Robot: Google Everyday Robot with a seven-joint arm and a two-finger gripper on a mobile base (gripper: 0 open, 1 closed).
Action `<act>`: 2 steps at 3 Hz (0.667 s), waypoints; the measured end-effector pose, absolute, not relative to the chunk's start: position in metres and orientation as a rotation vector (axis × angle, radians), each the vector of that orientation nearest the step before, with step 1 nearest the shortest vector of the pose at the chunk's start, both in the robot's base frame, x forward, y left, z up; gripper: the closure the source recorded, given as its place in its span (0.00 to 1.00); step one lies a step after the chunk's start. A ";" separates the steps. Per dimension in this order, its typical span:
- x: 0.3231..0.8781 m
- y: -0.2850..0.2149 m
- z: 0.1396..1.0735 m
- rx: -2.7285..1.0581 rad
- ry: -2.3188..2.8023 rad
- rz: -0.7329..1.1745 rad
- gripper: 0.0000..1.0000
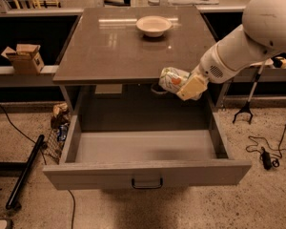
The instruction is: Place 7up can into top drawer
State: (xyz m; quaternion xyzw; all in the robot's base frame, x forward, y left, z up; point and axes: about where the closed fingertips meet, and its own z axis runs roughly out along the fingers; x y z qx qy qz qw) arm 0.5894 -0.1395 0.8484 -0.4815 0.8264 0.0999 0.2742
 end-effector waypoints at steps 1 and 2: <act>0.584 -0.138 0.802 -1.199 2.301 0.294 1.00; 0.585 -0.137 0.744 -1.066 2.358 0.308 1.00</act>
Offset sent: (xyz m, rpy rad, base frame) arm 0.0030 0.0020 -0.1724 0.1035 0.0743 -0.3170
